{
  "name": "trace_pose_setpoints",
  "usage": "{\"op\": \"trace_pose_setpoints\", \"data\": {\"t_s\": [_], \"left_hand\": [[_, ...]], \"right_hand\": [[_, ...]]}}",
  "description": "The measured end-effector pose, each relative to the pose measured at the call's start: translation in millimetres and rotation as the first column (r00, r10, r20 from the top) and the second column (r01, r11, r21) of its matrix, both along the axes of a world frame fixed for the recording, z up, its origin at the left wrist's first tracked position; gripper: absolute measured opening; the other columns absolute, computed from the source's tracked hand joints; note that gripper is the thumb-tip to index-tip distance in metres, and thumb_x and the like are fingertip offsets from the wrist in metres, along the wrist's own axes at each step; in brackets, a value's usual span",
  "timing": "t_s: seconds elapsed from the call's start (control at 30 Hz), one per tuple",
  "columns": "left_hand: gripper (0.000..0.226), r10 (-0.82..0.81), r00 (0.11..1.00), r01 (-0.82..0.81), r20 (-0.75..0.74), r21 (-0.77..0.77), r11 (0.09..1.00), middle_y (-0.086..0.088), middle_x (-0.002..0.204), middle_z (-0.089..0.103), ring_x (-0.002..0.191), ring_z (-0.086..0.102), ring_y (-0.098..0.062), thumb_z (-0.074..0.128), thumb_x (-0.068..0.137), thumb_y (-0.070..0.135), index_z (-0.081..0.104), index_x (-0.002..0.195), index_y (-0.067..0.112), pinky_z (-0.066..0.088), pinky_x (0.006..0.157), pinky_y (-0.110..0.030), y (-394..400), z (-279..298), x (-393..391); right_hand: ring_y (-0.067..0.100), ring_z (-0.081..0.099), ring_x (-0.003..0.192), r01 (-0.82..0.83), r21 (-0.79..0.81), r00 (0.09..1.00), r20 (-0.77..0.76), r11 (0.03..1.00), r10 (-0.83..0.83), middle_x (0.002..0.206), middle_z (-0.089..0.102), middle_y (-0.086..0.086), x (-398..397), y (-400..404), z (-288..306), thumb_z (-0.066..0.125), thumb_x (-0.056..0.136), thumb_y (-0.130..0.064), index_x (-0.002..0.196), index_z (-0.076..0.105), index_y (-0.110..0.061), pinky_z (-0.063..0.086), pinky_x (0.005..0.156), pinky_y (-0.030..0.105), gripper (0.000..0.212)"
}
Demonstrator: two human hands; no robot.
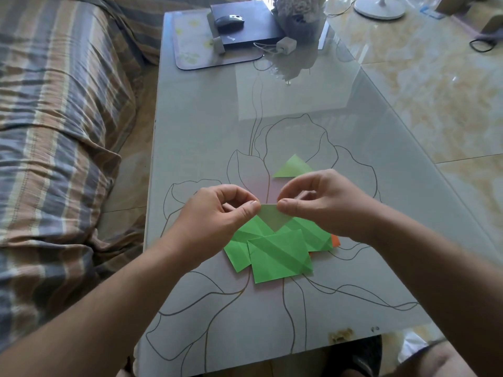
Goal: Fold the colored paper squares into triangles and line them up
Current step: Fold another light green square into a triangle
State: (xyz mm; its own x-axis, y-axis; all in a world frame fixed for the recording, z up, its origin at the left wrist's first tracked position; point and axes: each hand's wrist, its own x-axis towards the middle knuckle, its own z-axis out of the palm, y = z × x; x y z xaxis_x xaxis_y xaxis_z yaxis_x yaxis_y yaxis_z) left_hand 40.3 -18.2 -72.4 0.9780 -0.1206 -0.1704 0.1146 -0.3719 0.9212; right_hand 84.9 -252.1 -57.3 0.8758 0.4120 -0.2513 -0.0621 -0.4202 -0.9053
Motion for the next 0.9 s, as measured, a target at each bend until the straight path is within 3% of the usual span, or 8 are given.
{"op": "trace_pose_setpoints", "data": {"t_s": [0.1, 0.23, 0.33, 0.4, 0.53, 0.63, 0.8, 0.9], "left_hand": [[0.009, 0.024, 0.999, -0.025, -0.032, -0.019, 1.000, -0.021, 0.088, 0.069, 0.074, 0.061, -0.023, 0.076, 0.092, 0.038, 0.078, 0.093, 0.029, 0.058, 0.076, -0.051, -1.8, 0.4, -0.5], [0.012, 0.005, 0.999, -0.008, -0.050, -0.049, 0.999, -0.025, 0.087, 0.067, 0.071, 0.056, -0.021, 0.077, 0.089, 0.038, 0.078, 0.091, 0.026, 0.049, 0.068, -0.039, -1.0, 0.7, -0.5], [0.005, -0.040, 0.998, 0.041, -0.041, 0.009, 0.999, -0.016, 0.080, 0.070, 0.066, 0.058, -0.016, 0.076, 0.090, 0.031, 0.077, 0.089, 0.026, 0.050, 0.065, -0.036, -1.2, 1.7, -1.3], [0.004, -0.056, 0.998, 0.057, -0.041, 0.012, 0.998, -0.013, 0.079, 0.072, 0.065, 0.060, -0.015, 0.077, 0.091, 0.026, 0.077, 0.087, 0.024, 0.056, 0.066, -0.043, -3.0, 1.8, -2.0], [0.008, -0.077, 0.997, 0.077, -0.017, 0.007, 0.997, -0.016, 0.079, 0.071, 0.062, 0.058, -0.017, 0.075, 0.088, 0.032, 0.076, 0.087, 0.025, 0.052, 0.063, -0.041, -4.2, 0.6, -2.4], [0.012, -0.083, 0.996, 0.082, 0.019, 0.037, 0.996, -0.008, 0.076, 0.072, 0.063, 0.064, -0.024, 0.072, 0.086, 0.038, 0.076, 0.086, 0.026, 0.057, 0.063, -0.044, -4.4, 2.3, -3.6], [0.008, -0.105, 0.991, 0.095, 0.084, 0.106, 0.990, 0.006, 0.067, 0.065, 0.052, 0.051, -0.008, 0.071, 0.089, 0.034, 0.072, 0.083, 0.029, 0.042, 0.052, -0.027, -5.4, -1.5, -2.0], [0.008, -0.097, 0.992, 0.089, 0.083, 0.096, 0.991, 0.008, 0.069, 0.066, 0.055, 0.054, -0.009, 0.073, 0.089, 0.038, 0.073, 0.084, 0.031, 0.045, 0.054, -0.027, -4.2, -0.2, -1.4]], "right_hand": [[0.009, 0.040, 0.052, 0.045, -0.008, 0.999, 0.009, 0.999, -0.045, 0.062, 0.058, -0.005, 0.4, 1.0, -3.1, 0.080, 0.089, -0.024, 0.080, 0.079, -0.018, 0.032, 0.046, 0.021, 0.011], [0.013, 0.037, 0.053, 0.023, -0.023, 1.000, -0.017, 0.999, -0.023, 0.062, 0.052, -0.003, -1.7, 3.3, -4.6, 0.078, 0.092, -0.025, 0.081, 0.076, -0.016, 0.029, 0.045, 0.024, 0.014], [0.015, 0.040, 0.055, -0.030, -0.042, 0.999, -0.015, 0.999, 0.029, 0.063, 0.054, -0.002, -4.7, 7.7, -7.8, 0.077, 0.092, -0.025, 0.080, 0.075, -0.018, 0.032, 0.048, 0.026, 0.014], [0.016, 0.043, 0.056, -0.053, -0.053, 0.999, 0.000, 0.997, 0.053, 0.064, 0.057, -0.002, -6.2, 11.3, -9.5, 0.077, 0.093, -0.027, 0.081, 0.075, -0.021, 0.034, 0.051, 0.030, 0.014], [0.018, 0.054, 0.062, -0.078, -0.068, 0.993, 0.087, 0.995, 0.084, 0.070, 0.068, -0.001, -7.4, 13.6, -10.7, 0.077, 0.092, -0.029, 0.081, 0.074, -0.025, 0.048, 0.060, 0.039, 0.012], [0.021, 0.068, 0.075, -0.084, -0.111, 0.981, 0.164, 0.990, 0.102, 0.079, 0.073, -0.003, -7.6, 13.5, -10.7, 0.076, 0.091, -0.029, 0.079, 0.074, -0.027, 0.058, 0.075, 0.046, 0.012], [0.011, 0.069, 0.080, -0.110, -0.143, 0.965, 0.220, 0.984, 0.140, 0.081, 0.073, -0.011, -8.8, 15.5, -12.9, 0.074, 0.089, -0.038, 0.080, 0.072, -0.034, 0.059, 0.080, 0.044, 0.010], [0.011, 0.069, 0.082, -0.083, -0.151, 0.949, 0.289, 0.985, 0.125, 0.082, 0.072, -0.013, -9.5, 15.8, -11.1, 0.067, 0.083, -0.048, 0.079, 0.071, -0.036, 0.059, 0.079, 0.043, 0.013]]}}
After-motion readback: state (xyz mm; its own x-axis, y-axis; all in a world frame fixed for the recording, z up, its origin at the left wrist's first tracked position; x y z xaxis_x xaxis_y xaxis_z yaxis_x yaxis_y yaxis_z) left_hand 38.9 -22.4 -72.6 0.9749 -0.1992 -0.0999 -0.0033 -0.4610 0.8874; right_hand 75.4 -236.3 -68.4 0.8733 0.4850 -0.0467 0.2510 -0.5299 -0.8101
